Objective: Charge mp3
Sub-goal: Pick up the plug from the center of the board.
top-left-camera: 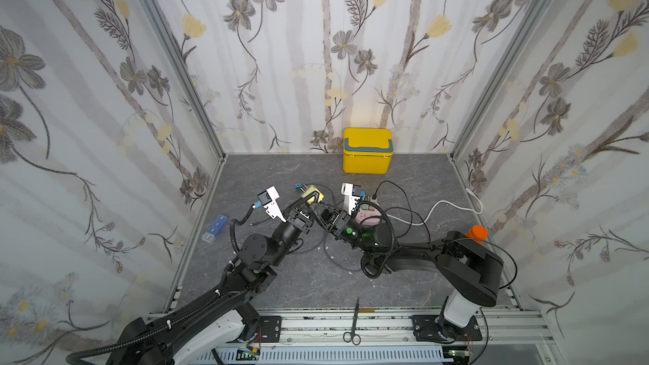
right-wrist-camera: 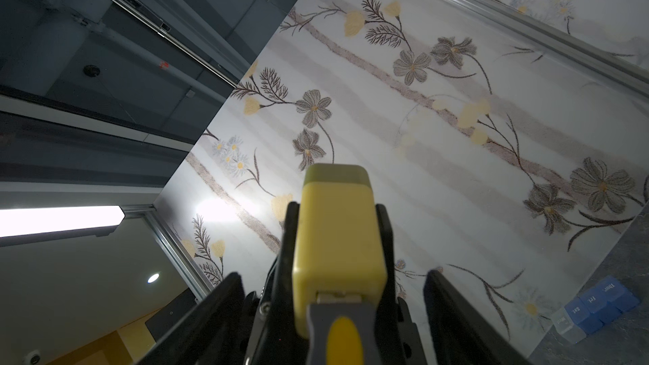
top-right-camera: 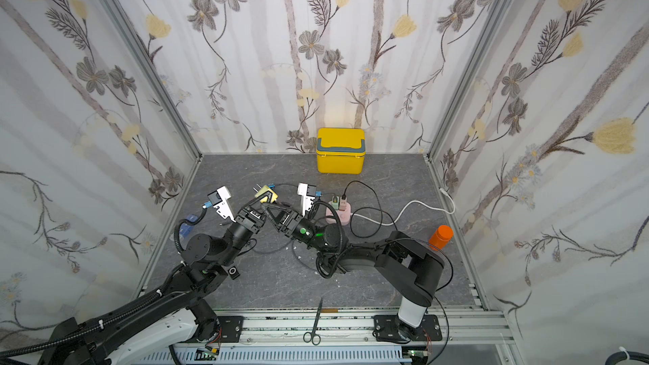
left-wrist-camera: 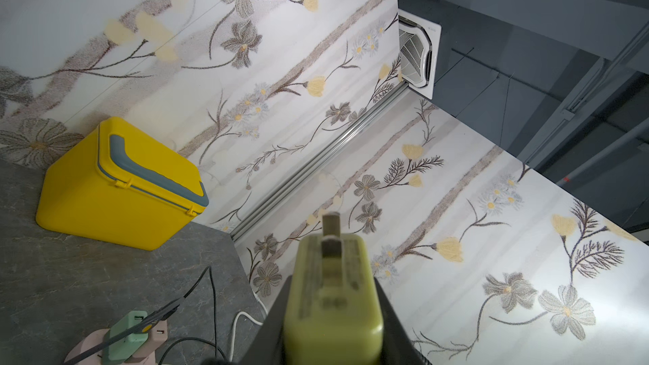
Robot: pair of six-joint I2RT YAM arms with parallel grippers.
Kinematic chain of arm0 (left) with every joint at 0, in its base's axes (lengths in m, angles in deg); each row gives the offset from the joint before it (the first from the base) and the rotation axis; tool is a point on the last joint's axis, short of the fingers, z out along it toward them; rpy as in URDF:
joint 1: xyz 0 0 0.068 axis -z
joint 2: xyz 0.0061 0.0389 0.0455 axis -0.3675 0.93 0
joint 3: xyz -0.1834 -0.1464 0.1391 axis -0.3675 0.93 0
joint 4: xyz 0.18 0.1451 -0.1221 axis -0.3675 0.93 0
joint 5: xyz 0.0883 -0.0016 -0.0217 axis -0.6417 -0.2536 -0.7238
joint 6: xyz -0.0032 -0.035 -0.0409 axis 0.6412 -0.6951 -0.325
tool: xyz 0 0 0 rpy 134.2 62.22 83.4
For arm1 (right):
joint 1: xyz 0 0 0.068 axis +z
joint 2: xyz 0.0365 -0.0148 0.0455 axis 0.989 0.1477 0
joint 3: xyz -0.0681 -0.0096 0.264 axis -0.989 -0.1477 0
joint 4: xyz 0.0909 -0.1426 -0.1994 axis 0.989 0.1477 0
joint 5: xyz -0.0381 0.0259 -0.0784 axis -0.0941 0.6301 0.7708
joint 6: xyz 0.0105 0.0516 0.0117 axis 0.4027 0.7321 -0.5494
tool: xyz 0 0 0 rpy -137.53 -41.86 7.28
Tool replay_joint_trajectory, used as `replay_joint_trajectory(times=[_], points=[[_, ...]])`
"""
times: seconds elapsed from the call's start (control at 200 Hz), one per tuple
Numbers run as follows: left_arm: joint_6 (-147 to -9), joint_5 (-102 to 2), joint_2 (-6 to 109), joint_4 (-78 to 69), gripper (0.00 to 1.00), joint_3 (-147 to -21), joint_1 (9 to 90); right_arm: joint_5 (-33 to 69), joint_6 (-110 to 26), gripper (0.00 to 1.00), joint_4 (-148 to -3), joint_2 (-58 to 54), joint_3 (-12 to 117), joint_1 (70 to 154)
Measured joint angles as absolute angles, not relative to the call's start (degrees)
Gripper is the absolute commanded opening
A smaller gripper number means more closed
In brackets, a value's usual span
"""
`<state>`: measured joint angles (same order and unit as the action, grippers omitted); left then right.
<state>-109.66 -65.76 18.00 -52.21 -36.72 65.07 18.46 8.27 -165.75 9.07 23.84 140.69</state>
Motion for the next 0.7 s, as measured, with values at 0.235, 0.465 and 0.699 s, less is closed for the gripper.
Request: replay_joint_trajectory(times=[0.235,0.465,0.699], points=[[-107.8,-67.3,17.8,-45.8,0.19,-39.7,65.0,14.3,8.2,1.0,-165.3,9.0,24.0,141.2],[-106.2,-67.9,17.9,-38.3,0.19,-43.5,62.9,12.1,8.6,1.0,-164.4,8.5,22.5,141.2],[-104.7,-69.9,17.5,-32.6,0.2,-44.9,56.9,8.1,8.1,0.97,-165.6,2.7,15.1,141.2]])
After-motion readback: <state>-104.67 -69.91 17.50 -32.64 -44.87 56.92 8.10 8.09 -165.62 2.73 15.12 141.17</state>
